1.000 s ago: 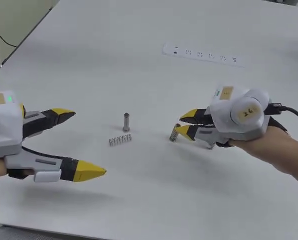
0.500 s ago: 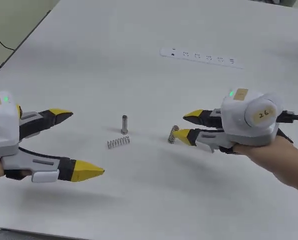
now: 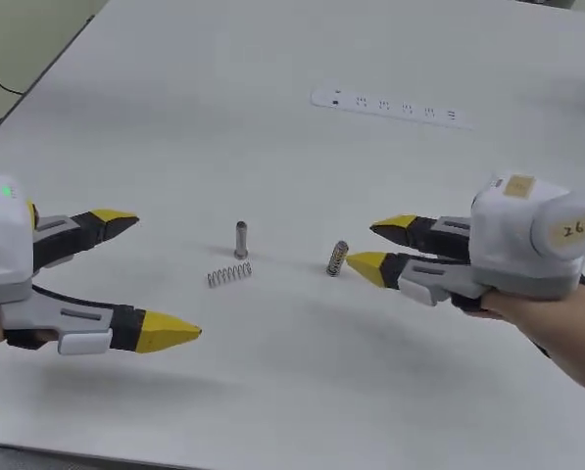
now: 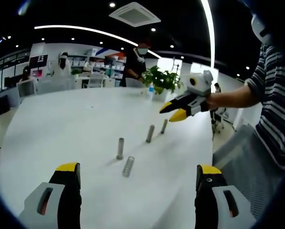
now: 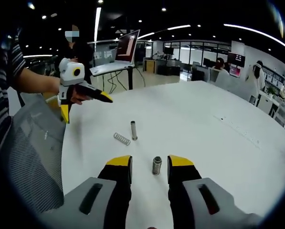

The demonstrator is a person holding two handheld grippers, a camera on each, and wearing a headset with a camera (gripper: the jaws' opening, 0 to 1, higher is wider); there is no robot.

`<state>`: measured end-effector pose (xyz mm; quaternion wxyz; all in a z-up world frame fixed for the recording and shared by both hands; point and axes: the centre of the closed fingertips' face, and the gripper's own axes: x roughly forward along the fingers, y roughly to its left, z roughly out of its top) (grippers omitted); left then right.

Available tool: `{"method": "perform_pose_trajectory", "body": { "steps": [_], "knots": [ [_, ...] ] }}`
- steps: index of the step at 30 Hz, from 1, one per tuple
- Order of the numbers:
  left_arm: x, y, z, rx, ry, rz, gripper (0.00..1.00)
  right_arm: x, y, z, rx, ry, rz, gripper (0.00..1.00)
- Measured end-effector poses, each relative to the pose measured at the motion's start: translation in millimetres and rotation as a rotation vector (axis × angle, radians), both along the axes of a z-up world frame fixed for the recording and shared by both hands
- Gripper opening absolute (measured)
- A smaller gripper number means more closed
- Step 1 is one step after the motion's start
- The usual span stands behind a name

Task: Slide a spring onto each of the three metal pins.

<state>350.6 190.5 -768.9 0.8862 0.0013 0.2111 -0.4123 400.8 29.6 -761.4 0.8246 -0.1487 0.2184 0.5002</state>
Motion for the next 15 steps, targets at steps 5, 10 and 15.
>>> {"method": "perform_pose_trajectory", "body": {
  "steps": [5, 10, 15],
  "knots": [
    [-0.6, 2.1, -0.9, 0.0, 0.0, 0.003, 0.98, -8.7, 0.3, -6.7, -0.004, 0.017, 0.014, 0.26],
    [-0.8, 2.6, -0.8, -0.005, -0.002, 0.007, 0.98, -15.1, 3.7, -12.5, -0.04, 0.013, 0.044, 0.26],
    [-2.3, 2.3, -0.8, -0.006, -0.004, 0.007, 0.98, -20.3, 14.6, -16.7, -0.083, 0.007, 0.103, 0.25]
  ]
}}
